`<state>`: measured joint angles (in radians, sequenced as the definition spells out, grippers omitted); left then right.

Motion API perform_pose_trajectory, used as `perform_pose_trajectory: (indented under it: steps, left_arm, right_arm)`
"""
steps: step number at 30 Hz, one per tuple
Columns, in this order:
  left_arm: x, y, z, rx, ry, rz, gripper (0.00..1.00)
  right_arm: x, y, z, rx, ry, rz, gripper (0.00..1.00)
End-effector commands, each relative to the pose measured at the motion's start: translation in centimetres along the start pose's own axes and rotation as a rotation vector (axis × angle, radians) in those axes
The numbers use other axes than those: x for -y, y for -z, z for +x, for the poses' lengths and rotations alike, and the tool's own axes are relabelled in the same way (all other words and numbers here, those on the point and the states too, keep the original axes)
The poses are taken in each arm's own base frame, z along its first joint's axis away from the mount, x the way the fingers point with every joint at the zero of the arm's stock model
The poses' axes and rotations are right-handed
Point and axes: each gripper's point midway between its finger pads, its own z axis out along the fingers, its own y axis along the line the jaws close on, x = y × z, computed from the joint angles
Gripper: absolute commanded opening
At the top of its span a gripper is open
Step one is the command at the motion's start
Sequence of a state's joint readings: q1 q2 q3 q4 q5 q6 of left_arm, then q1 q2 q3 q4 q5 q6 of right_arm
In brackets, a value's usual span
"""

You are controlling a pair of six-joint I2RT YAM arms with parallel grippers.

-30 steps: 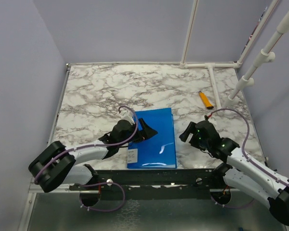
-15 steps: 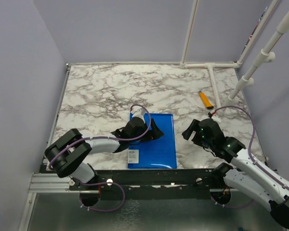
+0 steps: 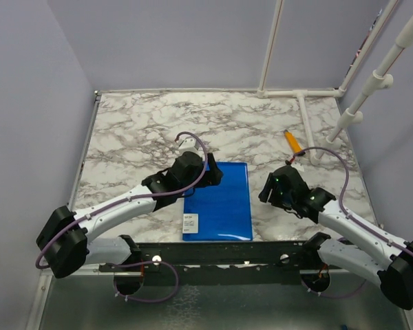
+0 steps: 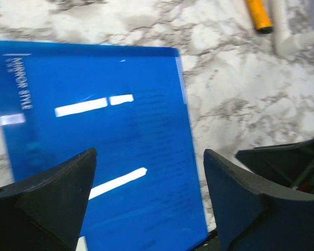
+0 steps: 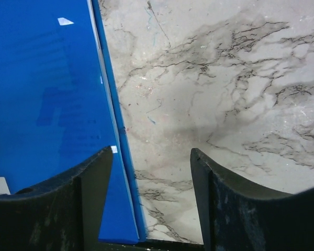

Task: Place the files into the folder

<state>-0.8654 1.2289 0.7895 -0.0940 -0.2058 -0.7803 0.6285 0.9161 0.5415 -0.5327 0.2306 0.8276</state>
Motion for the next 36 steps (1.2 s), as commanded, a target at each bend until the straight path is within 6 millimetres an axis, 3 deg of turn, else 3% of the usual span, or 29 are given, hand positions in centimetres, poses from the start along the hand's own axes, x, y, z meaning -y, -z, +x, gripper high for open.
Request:
perform_pose_trajectory:
  steps: [1, 6, 11, 13, 16, 18, 19, 21, 23, 26, 31, 36]
  left_arm:
    - [-6.4, 1.7, 1.1, -0.018, -0.071, -0.264, 0.80]
    - [-9.7, 3.1, 1.4, 0.006, -0.031, -0.344, 0.63]
    - [-12.4, 4.0, 2.1, 0.003, 0.024, -0.384, 0.36]
    - [-13.4, 4.2, 2.5, -0.011, 0.044, -0.394, 0.23]
    - [-14.7, 4.3, 3.2, -0.033, 0.073, -0.413, 0.03]
    - [-15.4, 4.2, 3.8, -0.050, 0.081, -0.423, 0.00]
    - [-15.6, 4.1, 4.0, -0.056, 0.084, -0.424, 0.00]
    - [-15.8, 3.7, 4.6, -0.072, 0.091, -0.421, 0.00]
    - [-16.3, 3.4, 5.3, -0.094, 0.094, -0.430, 0.00]
    - [-16.5, 2.8, 6.3, -0.125, 0.100, -0.428, 0.00]
    - [-17.2, 1.9, 7.8, -0.173, 0.101, -0.441, 0.00]
    - [-17.0, 1.1, 8.8, -0.222, 0.101, -0.426, 0.00]
  right_arm:
    - [-0.6, -0.2, -1.6, 0.041, 0.036, 0.012, 0.61]
    - [-1.2, -0.9, -1.8, 0.034, 0.055, 0.013, 0.42]
    - [-1.9, -2.0, -1.3, 0.004, 0.061, -0.004, 0.17]
    - [-1.9, -2.4, -1.1, -0.006, 0.067, 0.005, 0.02]
    - [-2.1, -3.1, -0.9, -0.022, 0.069, 0.009, 0.01]
    - [-2.6, -3.4, -0.7, -0.034, 0.069, -0.012, 0.00]
    - [-2.8, -3.6, -0.6, -0.038, 0.066, -0.022, 0.08]
    - [-3.1, -3.9, -0.4, -0.048, 0.060, -0.033, 0.43]
    - [-3.4, -4.3, 0.0, -0.060, 0.056, -0.048, 0.56]
    - [-3.9, -4.7, 0.4, -0.078, 0.048, -0.073, 0.63]
    - [-5.4, -5.3, 1.4, -0.121, 0.023, -0.149, 0.66]
    - [-5.4, -6.2, 2.7, -0.168, 0.008, -0.153, 0.69]
